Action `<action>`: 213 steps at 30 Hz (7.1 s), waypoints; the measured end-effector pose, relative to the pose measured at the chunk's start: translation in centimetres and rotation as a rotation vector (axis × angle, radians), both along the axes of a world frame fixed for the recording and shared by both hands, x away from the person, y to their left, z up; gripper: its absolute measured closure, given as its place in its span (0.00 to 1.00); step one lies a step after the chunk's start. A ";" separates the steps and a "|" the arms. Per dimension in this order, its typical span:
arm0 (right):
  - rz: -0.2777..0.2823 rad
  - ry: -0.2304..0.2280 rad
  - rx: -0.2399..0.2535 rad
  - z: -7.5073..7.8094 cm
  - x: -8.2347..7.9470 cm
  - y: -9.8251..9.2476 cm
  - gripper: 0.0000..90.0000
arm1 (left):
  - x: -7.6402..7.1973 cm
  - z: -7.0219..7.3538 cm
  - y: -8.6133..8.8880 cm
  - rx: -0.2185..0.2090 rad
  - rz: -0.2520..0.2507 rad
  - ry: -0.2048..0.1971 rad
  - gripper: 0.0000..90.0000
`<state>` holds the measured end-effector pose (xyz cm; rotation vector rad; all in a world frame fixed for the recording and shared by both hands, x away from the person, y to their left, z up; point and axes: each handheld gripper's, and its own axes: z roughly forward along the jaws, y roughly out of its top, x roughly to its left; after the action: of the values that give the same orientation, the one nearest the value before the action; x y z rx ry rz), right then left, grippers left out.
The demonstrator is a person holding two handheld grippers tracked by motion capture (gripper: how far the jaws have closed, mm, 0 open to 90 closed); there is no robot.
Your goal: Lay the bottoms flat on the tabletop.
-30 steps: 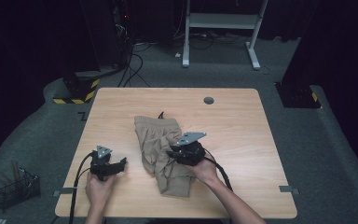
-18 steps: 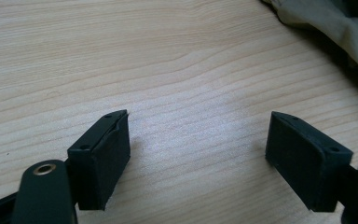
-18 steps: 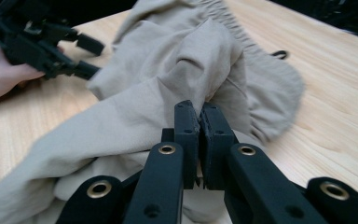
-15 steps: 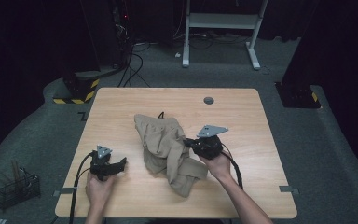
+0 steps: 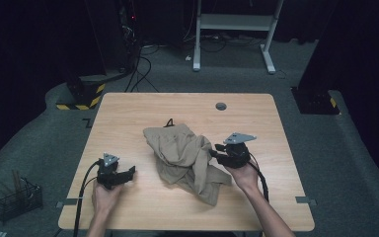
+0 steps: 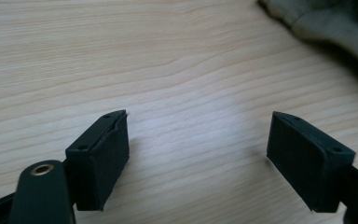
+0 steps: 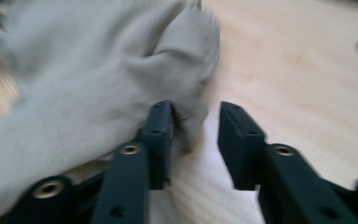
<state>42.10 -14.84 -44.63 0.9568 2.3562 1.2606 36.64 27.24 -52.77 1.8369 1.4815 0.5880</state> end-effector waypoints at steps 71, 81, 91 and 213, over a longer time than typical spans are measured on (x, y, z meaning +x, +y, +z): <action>-0.129 0.040 0.009 0.4 0.4 -4.1 0.57 | 2.2 0.0 -9.0 0.074 -0.127 -0.006 0.24; 0.070 -0.090 -0.030 2.0 -3.9 -0.2 0.51 | 2.2 0.0 -9.0 0.074 -0.127 -0.006 0.24; 0.167 -0.003 -0.167 -0.7 -1.6 4.8 0.57 | 2.2 0.0 -9.0 0.075 -0.128 -0.007 0.24; 0.018 -0.011 -0.111 -2.8 -2.7 1.1 0.65 | 3.6 5.8 -10.9 0.140 -0.183 0.012 0.38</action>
<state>39.42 -13.72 -47.47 0.8938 2.4038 1.1252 40.22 16.33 -46.98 2.0610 1.2895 0.6043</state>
